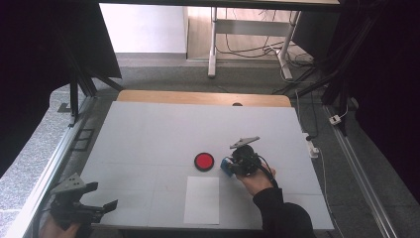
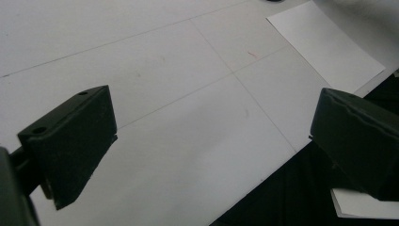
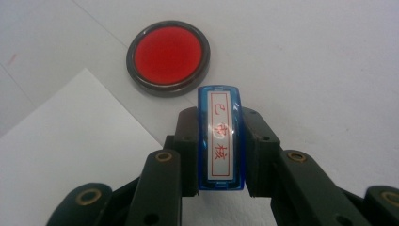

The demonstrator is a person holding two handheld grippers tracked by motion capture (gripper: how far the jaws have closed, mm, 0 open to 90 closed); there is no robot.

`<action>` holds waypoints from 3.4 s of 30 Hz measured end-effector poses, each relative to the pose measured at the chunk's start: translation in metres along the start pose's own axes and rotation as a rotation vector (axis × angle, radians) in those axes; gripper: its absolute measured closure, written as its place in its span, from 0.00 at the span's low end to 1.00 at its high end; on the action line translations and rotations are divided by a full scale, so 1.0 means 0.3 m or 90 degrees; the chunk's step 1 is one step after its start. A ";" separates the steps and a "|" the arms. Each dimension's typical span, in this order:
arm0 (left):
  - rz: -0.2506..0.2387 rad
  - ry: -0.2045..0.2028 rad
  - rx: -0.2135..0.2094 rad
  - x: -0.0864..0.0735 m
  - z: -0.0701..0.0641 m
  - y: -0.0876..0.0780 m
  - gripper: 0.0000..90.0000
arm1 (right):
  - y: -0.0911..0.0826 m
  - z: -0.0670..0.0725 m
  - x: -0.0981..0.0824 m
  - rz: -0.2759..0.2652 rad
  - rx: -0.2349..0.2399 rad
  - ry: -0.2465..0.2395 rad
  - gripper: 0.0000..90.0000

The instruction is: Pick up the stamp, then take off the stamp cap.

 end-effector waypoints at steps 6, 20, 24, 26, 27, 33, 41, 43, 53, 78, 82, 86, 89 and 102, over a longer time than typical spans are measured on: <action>0.000 0.001 0.001 0.000 0.000 0.000 0.01 | -0.031 0.005 0.004 -0.015 0.008 -0.001 0.79; -0.004 0.002 -0.003 -0.001 0.000 -0.003 0.02 | -0.096 0.030 0.007 -0.056 0.023 -0.042 0.79; -0.007 0.002 -0.003 0.000 0.000 -0.004 0.03 | -0.121 0.041 0.001 -0.070 0.028 -0.057 0.79; -0.005 0.004 -0.002 0.000 0.000 -0.004 0.03 | -0.126 0.044 -0.001 -0.071 0.029 -0.061 0.79; -0.005 0.004 -0.002 0.000 -0.001 -0.004 0.03 | -0.136 0.049 -0.004 -0.078 0.032 -0.068 0.79; -0.008 0.006 -0.004 -0.001 -0.004 -0.005 0.04 | -0.167 0.068 -0.010 -0.095 0.040 -0.087 0.79; -0.014 0.008 -0.022 -0.001 -0.004 -0.008 0.03 | -0.198 0.100 -0.017 -0.111 0.054 -0.108 0.79; -0.015 0.009 -0.030 -0.001 -0.006 -0.010 0.03 | -0.205 0.109 -0.018 -0.118 0.061 -0.114 0.79; -0.016 0.016 -0.044 -0.002 -0.013 -0.012 0.03 | -0.229 0.168 -0.013 -0.124 0.080 -0.131 0.79; -0.045 0.059 -0.045 0.031 -0.037 -0.014 0.00 | -0.243 0.219 0.000 -0.140 0.118 -0.146 0.79; -0.044 0.073 -0.055 0.045 -0.046 -0.001 0.00 | -0.250 0.230 0.001 -0.141 0.123 -0.158 0.79; -0.047 0.086 -0.061 0.060 -0.060 0.009 0.00 | -0.254 0.241 0.005 -0.144 0.131 -0.162 0.79; -0.050 0.099 -0.066 0.075 -0.072 0.018 0.00 | -0.259 0.248 0.009 -0.145 0.135 -0.166 0.79; -0.031 0.141 -0.113 0.154 -0.136 0.084 0.00 | -0.275 0.272 0.018 -0.154 0.159 -0.184 0.79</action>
Point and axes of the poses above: each handheld gripper's, and its own axes: y roughly forward along the jaws, x roughly out of its top, z roughly to its left, the point moved 6 cm from there along y, roughly forward along the jaws, and after that the axes turned 10 degrees about z, right-handed, at the moved point
